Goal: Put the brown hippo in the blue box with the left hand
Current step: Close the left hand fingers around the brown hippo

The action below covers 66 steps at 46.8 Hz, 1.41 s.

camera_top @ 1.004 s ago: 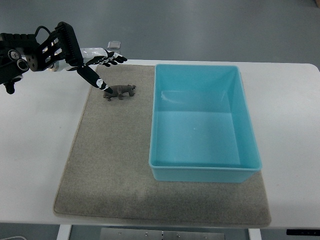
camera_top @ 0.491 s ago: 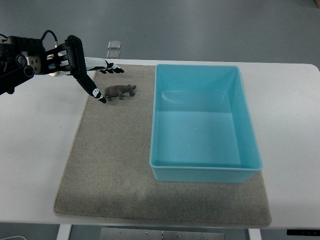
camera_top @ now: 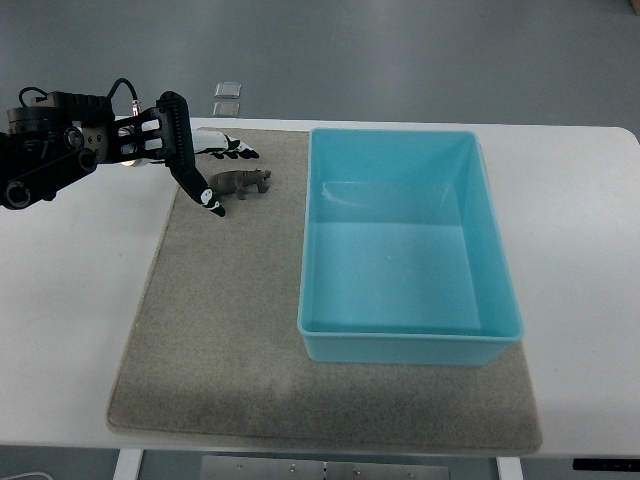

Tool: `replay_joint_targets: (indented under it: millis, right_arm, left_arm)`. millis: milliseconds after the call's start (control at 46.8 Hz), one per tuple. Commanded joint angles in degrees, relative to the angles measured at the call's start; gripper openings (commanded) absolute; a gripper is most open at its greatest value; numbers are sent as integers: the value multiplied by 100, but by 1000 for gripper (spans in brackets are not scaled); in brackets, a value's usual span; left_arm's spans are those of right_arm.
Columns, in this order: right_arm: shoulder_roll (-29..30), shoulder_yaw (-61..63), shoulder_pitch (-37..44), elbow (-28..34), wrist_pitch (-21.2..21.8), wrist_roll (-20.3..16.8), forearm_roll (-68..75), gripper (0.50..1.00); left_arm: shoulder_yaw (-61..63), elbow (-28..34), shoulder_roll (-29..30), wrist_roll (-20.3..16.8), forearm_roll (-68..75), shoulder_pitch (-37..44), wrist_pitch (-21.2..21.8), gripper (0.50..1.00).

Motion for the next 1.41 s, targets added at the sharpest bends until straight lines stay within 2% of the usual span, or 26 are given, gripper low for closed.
replay_joint_targets:
  millis: [0,385,620,812,1389]
  right_arm:
    - [0,0,-1,0,0,0,0,936]
    - [0,0,-1,0,0,0,0,936]
    - [0,0,-1,0,0,0,0,936]
    - [0,0,-1,0,0,0,0,936]
    - [0,0,-1,0,0,0,0,936]
  left_arm:
    - [-3,7,-23,0,247,-18,4,994]
    - [-56,7,-234,43,1469,-45,233,992]
    - [-65,24,-278,87,1461,-45,233,992]
    - [-82,147,-304,351,1338,-36,206,979]
    - [-108,103,-348,360,1021,-53,-40,975]
